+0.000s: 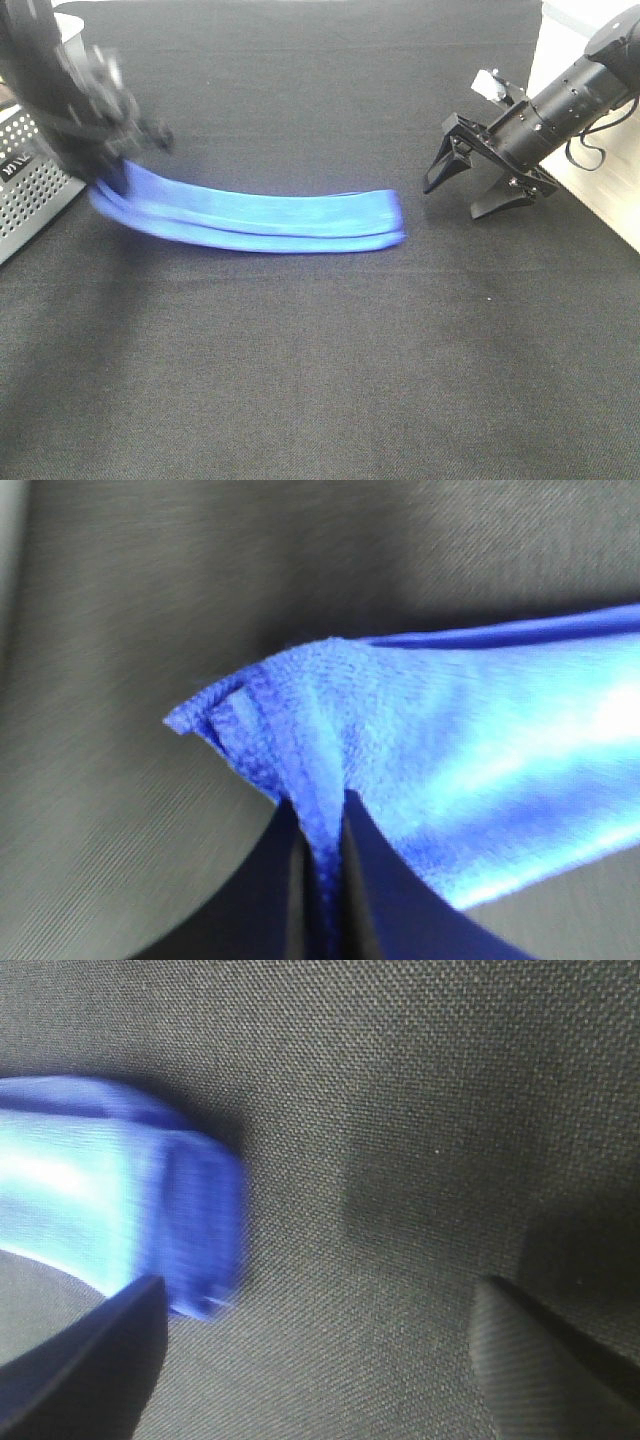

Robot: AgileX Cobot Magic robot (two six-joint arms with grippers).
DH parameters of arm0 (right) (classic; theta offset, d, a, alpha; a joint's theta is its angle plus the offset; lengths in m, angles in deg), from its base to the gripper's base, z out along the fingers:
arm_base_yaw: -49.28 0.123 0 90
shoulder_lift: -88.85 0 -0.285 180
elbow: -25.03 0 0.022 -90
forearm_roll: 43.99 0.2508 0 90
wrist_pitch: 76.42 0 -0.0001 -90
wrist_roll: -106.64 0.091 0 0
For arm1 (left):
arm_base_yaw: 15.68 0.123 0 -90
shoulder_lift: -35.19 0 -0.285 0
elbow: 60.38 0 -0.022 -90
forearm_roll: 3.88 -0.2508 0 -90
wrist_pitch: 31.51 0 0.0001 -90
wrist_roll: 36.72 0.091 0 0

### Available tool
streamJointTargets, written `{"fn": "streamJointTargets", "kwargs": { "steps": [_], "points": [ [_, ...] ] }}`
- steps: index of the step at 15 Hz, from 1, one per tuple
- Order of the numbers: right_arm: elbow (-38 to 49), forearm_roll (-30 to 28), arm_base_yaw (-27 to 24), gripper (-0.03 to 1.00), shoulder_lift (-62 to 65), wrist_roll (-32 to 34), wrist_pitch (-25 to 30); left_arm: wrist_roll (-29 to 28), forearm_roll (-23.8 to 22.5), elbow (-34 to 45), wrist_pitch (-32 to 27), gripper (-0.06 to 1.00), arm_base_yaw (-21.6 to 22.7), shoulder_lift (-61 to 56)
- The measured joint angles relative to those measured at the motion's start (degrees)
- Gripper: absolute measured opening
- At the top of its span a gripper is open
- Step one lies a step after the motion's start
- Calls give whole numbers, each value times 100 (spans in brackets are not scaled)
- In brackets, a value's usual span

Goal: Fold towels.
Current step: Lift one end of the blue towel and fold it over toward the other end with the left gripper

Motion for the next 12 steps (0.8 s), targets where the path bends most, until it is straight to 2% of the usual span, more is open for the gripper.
{"fn": "streamJointTargets", "kwargs": {
  "steps": [2,6,7,8,9,11,12],
  "points": [
    [0,0,0,78,0,0,46,-172,-17,-584,-447,5,-315,0],
    [0,0,0,78,0,0,115,-722,298,-1444,-527,5,-1450,304],
    [0,0,0,78,0,0,115,-722,298,-1444,-527,5,-1450,304],
    [0,0,0,78,0,0,115,-957,430,-1805,-527,5,-1770,745],
    [0,0,0,78,0,0,120,-1112,458,-2108,-533,5,-1891,1077],
    [0,0,0,78,0,0,229,-1495,470,-2670,-613,11,-2034,1696],
    [0,0,0,78,0,0,275,-1679,527,-2939,-619,21,-2080,1931]
  ]
}}
